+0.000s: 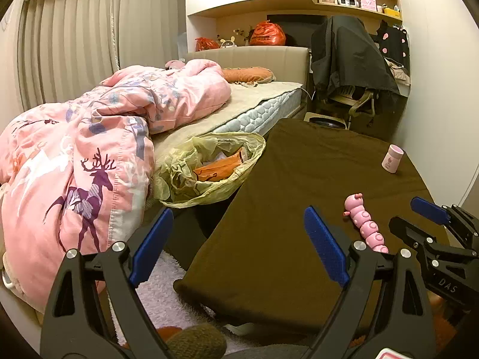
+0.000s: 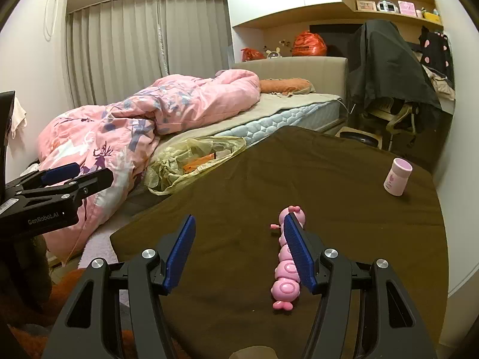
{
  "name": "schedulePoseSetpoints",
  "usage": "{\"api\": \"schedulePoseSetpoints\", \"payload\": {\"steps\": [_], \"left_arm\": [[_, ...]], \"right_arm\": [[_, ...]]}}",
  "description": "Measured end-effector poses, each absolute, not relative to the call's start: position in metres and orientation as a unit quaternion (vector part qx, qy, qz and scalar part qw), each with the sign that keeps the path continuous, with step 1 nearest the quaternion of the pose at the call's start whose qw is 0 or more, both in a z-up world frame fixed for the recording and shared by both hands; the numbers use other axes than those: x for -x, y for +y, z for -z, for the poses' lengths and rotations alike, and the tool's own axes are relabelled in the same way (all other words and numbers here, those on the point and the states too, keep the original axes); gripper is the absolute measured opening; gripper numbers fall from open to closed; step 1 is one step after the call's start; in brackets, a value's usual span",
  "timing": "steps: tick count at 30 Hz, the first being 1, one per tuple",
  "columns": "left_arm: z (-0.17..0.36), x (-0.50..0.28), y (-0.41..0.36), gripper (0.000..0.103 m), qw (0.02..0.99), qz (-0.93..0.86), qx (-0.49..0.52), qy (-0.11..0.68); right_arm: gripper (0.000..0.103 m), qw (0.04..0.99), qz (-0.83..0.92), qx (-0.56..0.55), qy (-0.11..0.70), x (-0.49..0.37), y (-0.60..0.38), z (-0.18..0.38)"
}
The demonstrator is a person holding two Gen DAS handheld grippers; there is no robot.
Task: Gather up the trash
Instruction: 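Move both tools back over the table toward the pink caterpillar toy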
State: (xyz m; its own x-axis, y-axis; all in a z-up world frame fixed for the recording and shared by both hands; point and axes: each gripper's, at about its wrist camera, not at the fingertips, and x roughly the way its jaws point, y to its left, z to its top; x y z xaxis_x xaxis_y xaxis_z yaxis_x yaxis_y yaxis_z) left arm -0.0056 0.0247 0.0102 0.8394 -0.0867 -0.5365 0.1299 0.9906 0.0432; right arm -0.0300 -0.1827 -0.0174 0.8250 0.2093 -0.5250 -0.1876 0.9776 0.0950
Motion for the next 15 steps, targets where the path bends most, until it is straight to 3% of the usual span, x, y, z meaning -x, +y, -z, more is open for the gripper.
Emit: {"api": "schedulePoseSetpoints", "payload": {"steps": [15], "left_arm": [[-0.0107, 0.0067, 0.0265, 0.085, 0.958, 0.055, -0.039, 0.278]], "right_arm": [[0.057, 0.954, -0.107, -0.022, 0.278, 0.0289, -0.1836, 0.0169]]}}
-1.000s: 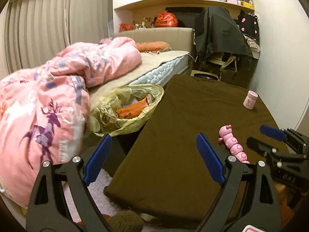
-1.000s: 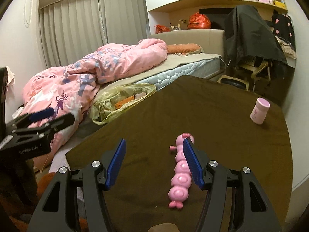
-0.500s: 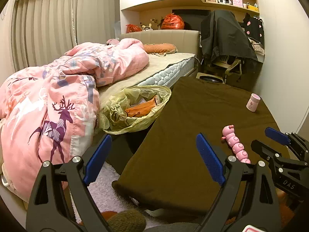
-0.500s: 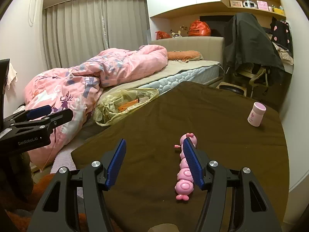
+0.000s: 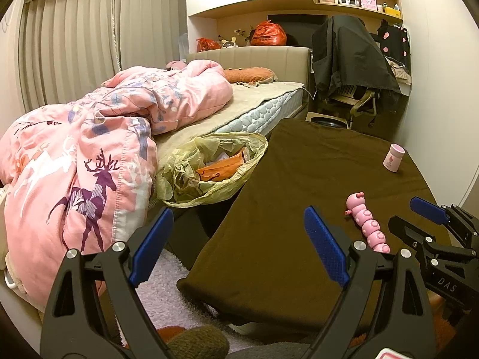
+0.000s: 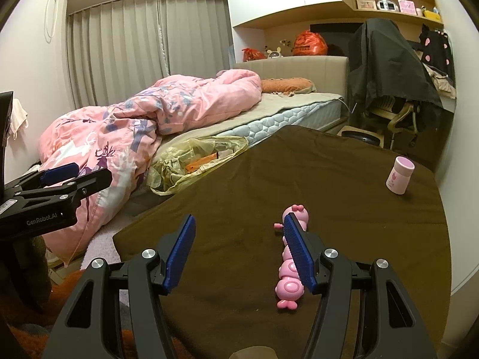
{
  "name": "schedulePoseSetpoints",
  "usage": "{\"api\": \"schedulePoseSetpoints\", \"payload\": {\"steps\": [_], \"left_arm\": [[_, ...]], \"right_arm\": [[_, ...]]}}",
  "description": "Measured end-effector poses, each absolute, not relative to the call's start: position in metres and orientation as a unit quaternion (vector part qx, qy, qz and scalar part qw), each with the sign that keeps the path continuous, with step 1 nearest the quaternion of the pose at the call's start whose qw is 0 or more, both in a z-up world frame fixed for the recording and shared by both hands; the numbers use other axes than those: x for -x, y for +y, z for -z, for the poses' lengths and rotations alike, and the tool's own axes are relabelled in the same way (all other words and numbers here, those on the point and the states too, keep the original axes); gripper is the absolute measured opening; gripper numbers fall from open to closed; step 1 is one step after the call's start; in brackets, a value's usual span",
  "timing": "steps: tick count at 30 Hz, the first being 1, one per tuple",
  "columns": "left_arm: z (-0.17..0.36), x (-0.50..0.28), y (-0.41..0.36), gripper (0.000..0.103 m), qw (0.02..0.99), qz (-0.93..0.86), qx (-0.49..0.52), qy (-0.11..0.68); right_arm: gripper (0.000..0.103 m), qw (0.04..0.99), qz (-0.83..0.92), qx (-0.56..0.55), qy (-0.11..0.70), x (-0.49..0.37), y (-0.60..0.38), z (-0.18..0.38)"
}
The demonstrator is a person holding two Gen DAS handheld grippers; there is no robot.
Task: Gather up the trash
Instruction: 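Move both tools back over the table toward the pink caterpillar toy, then lower the right tool over the pink caterpillar toy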
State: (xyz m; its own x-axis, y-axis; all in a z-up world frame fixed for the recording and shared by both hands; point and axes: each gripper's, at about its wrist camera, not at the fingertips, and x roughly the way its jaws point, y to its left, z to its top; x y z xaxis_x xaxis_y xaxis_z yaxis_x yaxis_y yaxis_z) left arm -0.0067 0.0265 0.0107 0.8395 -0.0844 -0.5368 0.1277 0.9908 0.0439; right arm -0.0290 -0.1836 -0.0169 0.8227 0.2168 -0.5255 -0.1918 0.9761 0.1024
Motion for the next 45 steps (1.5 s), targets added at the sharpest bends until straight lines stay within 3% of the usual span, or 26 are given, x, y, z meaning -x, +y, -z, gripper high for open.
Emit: {"api": "schedulePoseSetpoints", "payload": {"steps": [45], "left_arm": [[-0.0122, 0.0086, 0.0296, 0.085, 0.958, 0.055, -0.039, 0.279]], "right_arm": [[0.057, 0.953, -0.113, -0.018, 0.280, 0.0282, -0.1751, 0.0200]]}}
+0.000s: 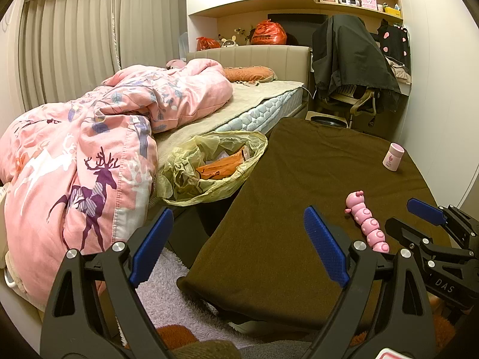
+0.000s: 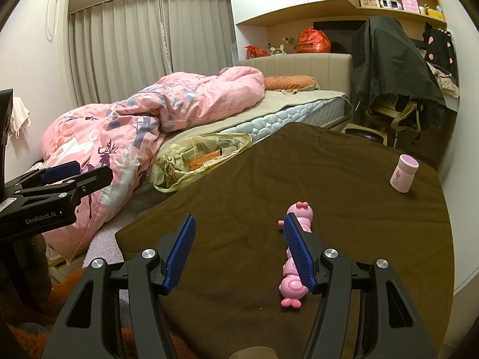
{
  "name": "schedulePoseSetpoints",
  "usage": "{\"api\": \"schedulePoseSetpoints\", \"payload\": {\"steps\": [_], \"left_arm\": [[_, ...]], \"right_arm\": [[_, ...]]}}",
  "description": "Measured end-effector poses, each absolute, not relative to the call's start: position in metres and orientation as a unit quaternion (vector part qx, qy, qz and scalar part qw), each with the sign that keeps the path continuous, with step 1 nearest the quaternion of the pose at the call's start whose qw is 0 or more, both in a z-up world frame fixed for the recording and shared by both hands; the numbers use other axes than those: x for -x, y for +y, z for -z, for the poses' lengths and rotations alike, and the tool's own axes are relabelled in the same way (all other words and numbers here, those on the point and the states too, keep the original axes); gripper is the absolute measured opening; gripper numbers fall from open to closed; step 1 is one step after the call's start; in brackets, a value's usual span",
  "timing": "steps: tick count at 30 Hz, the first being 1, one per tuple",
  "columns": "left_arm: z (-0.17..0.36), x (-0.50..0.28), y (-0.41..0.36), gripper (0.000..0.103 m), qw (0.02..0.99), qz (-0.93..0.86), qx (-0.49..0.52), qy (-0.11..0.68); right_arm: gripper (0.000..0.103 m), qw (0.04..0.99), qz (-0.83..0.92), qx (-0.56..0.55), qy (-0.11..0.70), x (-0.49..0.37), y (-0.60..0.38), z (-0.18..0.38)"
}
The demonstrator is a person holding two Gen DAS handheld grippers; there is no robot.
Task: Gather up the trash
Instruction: 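Lower the right tool over the pink caterpillar toy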
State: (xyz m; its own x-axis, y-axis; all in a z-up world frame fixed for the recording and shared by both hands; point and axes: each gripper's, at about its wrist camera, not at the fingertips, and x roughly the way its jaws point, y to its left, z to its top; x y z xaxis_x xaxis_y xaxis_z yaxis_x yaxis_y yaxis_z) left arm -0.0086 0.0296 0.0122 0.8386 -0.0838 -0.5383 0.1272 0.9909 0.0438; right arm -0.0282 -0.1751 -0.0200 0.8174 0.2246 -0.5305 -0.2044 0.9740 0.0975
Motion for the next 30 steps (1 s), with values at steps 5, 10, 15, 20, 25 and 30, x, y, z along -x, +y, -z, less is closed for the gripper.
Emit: {"api": "schedulePoseSetpoints", "payload": {"steps": [5, 10, 15, 20, 25, 30], "left_arm": [[-0.012, 0.010, 0.030, 0.085, 0.958, 0.058, -0.036, 0.278], [-0.011, 0.009, 0.029, 0.085, 0.956, 0.064, -0.035, 0.283], [-0.004, -0.013, 0.021, 0.085, 0.945, 0.080, -0.036, 0.316], [0.023, -0.057, 0.002, 0.085, 0.924, 0.073, -0.053, 0.373], [0.037, -0.083, -0.015, 0.085, 0.917, 0.086, -0.052, 0.385], [0.045, -0.106, -0.026, 0.085, 0.916, 0.095, -0.060, 0.384]], "right_arm": [[0.057, 0.953, -0.112, -0.018, 0.281, 0.028, -0.175, 0.020], [0.057, 0.953, -0.111, -0.016, 0.281, 0.028, -0.175, 0.020], [0.058, 0.955, -0.082, 0.004, 0.286, 0.023, -0.182, 0.024], [0.064, 0.937, -0.081, 0.005, 0.341, 0.004, -0.205, 0.045], [0.064, 0.900, -0.104, -0.045, 0.421, -0.018, -0.227, 0.093], [0.034, 0.891, -0.122, -0.047, 0.434, -0.047, -0.238, 0.108]]}}
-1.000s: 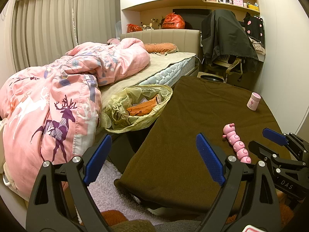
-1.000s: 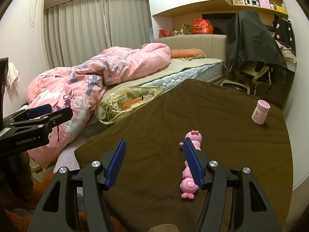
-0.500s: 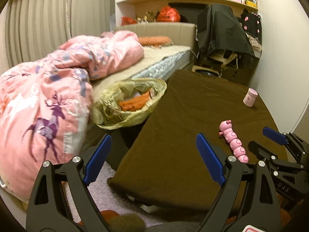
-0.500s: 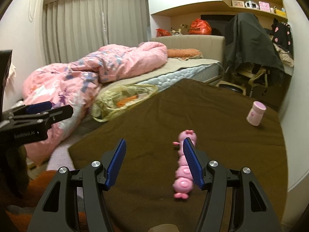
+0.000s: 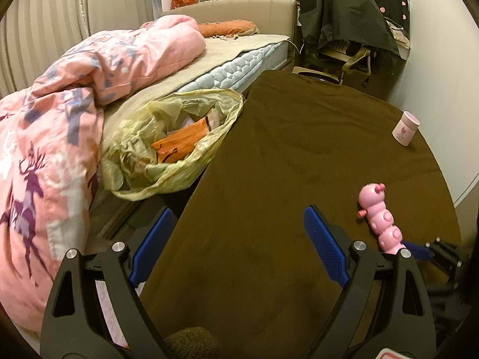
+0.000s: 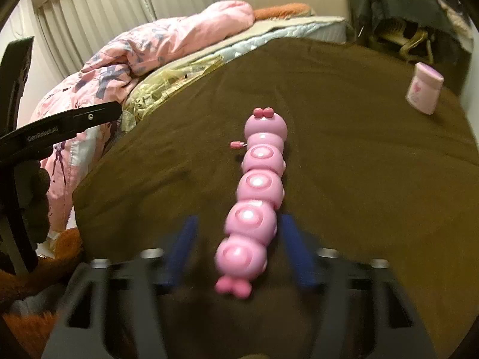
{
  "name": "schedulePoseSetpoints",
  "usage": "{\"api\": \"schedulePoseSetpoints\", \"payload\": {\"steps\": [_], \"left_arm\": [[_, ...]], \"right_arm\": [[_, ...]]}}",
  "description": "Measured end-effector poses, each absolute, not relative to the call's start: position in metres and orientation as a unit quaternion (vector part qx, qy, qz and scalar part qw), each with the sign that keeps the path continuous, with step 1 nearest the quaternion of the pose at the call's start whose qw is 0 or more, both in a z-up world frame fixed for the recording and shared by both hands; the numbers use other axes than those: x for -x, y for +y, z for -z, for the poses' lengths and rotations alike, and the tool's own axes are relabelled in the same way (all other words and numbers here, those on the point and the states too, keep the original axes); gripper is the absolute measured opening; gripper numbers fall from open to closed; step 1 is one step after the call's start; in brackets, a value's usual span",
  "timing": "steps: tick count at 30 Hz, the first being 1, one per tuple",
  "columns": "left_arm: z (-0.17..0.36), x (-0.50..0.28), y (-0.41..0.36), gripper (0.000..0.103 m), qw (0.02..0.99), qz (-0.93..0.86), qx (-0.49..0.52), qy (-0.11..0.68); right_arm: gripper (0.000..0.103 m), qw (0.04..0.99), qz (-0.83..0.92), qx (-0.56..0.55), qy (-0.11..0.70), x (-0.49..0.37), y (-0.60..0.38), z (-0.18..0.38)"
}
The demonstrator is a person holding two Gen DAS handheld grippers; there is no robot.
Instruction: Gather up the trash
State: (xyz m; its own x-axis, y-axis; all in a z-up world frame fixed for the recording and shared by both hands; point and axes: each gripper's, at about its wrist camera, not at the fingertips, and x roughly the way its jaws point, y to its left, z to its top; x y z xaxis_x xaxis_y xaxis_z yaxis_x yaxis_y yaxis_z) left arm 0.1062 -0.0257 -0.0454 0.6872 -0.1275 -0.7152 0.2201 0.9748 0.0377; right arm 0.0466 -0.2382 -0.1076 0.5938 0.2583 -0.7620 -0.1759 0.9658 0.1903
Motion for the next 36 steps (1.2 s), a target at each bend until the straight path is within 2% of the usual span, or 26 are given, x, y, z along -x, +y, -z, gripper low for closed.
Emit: {"api": "schedulePoseSetpoints", "payload": {"steps": [7, 9, 10, 11, 14, 17, 20, 26, 36], "left_arm": [[0.064, -0.152, -0.044, 0.085, 0.914, 0.081, -0.058, 0.393], [0.072, -0.163, -0.054, 0.085, 0.912, 0.082, -0.060, 0.398], [0.077, -0.168, -0.061, 0.085, 0.910, 0.081, -0.062, 0.401], [0.084, -0.174, -0.068, 0.085, 0.908, 0.081, -0.063, 0.407], [0.098, -0.185, -0.085, 0.085, 0.903, 0.078, -0.070, 0.418], [0.105, -0.193, -0.101, 0.086, 0.897, 0.072, -0.084, 0.428], [0.109, -0.200, -0.106, 0.095, 0.894, 0.053, -0.073, 0.438], [0.110, -0.199, -0.110, 0.095, 0.895, 0.046, -0.072, 0.438], [0.110, -0.199, -0.109, 0.095, 0.895, 0.046, -0.072, 0.438]], "right_arm": [[0.032, 0.897, -0.114, -0.009, 0.428, -0.107, -0.251, 0.102], [0.043, 0.899, -0.121, -0.001, 0.422, -0.111, -0.255, 0.094], [0.062, 0.905, -0.124, 0.000, 0.406, -0.108, -0.258, 0.086], [0.066, 0.915, -0.123, -0.002, 0.384, -0.105, -0.265, 0.077], [0.066, 0.928, -0.084, -0.026, 0.361, -0.111, -0.291, 0.067], [0.066, 0.927, -0.027, -0.044, 0.372, -0.140, -0.324, 0.084], [0.066, 0.910, -0.006, -0.061, 0.409, -0.171, -0.341, 0.108], [0.069, 0.903, 0.005, -0.024, 0.429, -0.193, -0.327, 0.113], [0.072, 0.902, 0.000, -0.031, 0.430, -0.189, -0.326, 0.114]]}}
